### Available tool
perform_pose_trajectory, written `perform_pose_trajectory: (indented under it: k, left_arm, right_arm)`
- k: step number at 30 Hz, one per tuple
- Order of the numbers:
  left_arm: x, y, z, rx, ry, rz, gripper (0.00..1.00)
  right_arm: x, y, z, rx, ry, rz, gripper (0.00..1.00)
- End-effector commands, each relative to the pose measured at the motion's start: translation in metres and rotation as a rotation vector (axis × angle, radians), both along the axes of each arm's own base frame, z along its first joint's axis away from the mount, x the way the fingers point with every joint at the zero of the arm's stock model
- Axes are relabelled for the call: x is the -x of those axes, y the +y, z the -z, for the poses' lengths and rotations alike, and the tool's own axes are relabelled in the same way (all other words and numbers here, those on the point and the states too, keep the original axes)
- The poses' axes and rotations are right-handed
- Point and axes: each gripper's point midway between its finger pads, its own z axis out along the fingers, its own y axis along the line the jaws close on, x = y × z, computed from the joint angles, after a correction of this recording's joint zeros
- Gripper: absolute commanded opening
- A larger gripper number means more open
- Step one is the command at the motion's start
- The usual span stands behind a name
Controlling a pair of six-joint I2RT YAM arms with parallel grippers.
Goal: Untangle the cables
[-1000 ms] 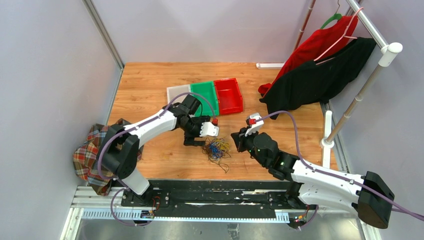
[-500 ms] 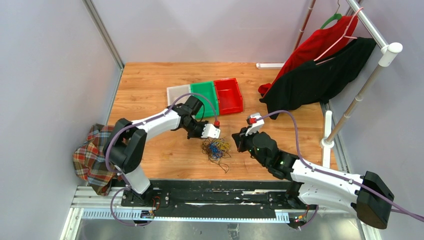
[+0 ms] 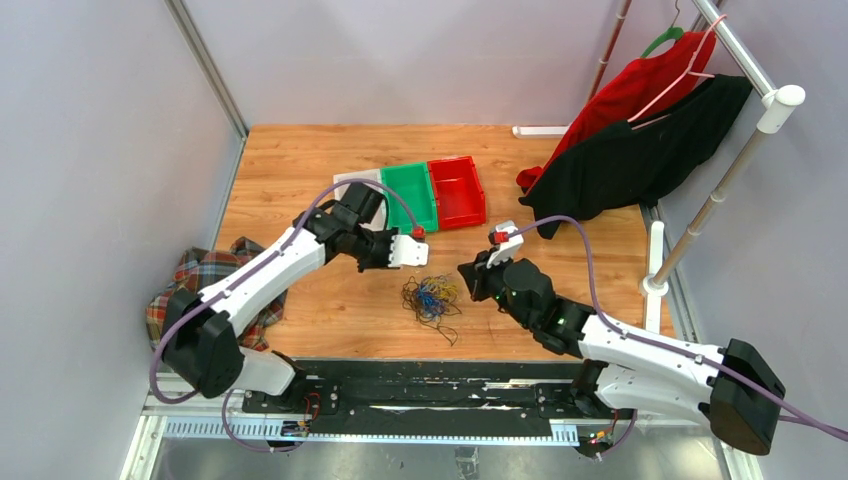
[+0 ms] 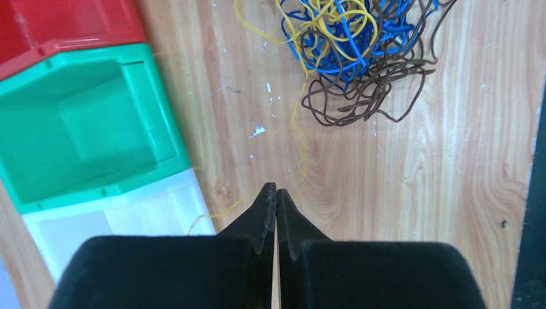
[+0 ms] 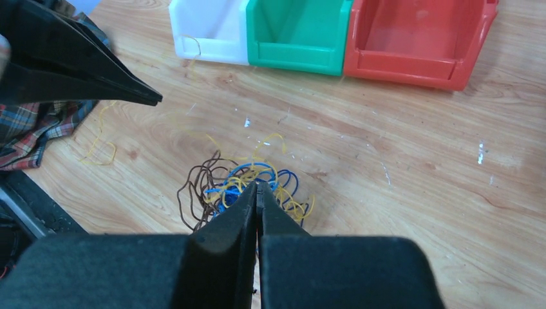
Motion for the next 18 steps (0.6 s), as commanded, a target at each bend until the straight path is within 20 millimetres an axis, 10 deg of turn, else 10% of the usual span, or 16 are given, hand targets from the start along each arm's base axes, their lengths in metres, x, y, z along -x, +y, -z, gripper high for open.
perform_pose_trajectory:
  k: [1,4,9,18]
  left_arm:
    - [0.014,0.001,-0.030,0.054,0.063,-0.077,0.01]
    - [0.017,-0.001,-0.057,0.098,0.074,-0.115,0.01]
    - [0.027,-0.002,-0.086,0.145,0.078,-0.127,0.01]
    - [0.009,0.003,-0.005,0.025,0.105,-0.134,0.49]
  right_arm:
    - [-0.002,0.009,-0.030,-0.056,-0.054,-0.040,0.05]
    - [0.000,0.021,-0.041,-0.071,-0.082,-0.091,0.37]
    - [0.001,0.049,-0.047,0.002,-0.138,-0.172,0.47]
    - [-0.017,0.047,0.000,0.027,-0.016,-0.031,0.47]
